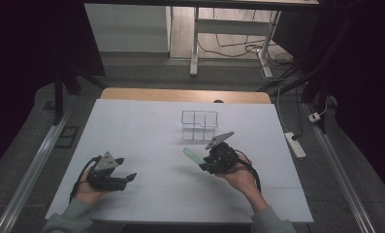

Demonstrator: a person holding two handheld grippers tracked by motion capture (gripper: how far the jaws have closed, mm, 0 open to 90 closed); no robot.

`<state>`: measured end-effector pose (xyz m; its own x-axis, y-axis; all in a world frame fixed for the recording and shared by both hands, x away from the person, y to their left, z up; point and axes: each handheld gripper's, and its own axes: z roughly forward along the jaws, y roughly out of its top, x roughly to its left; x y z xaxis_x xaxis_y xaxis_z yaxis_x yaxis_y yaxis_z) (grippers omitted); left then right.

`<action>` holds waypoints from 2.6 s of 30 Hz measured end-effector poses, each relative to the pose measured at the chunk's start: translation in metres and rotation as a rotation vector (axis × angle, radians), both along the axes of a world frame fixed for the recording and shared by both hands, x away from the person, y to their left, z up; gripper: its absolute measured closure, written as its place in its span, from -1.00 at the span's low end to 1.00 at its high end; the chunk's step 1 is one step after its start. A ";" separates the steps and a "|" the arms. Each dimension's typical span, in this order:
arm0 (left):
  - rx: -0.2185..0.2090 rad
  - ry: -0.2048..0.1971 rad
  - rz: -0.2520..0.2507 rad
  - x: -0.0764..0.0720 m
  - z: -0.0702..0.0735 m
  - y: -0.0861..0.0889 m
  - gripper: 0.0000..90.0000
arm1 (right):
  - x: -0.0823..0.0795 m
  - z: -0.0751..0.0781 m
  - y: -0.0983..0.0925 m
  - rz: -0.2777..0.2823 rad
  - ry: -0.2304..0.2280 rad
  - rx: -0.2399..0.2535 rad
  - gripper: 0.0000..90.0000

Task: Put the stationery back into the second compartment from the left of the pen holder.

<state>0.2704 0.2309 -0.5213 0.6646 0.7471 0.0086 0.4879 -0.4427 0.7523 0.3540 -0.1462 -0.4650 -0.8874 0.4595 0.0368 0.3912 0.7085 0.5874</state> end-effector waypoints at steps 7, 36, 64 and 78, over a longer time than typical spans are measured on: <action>0.015 0.002 -0.008 0.002 0.000 -0.002 -0.45 | 0.003 0.004 0.016 0.032 -0.004 0.006 0.49; 0.101 -0.057 -0.128 0.002 0.024 -0.043 -0.46 | -0.007 -0.014 0.040 0.173 -0.007 -0.062 0.49; 0.268 -0.015 -0.352 0.016 0.036 -0.101 -0.41 | -0.016 -0.021 0.055 0.286 0.000 -0.137 0.49; 0.343 0.012 -0.497 0.028 0.035 -0.136 -0.34 | -0.021 -0.025 0.061 0.346 0.005 -0.156 0.49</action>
<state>0.2985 0.0953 -0.4859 0.9350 0.3029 0.1844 0.1681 -0.8364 0.5218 0.3332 -0.0856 -0.4895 -0.9911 0.1333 -0.0049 0.1161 0.8801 0.4603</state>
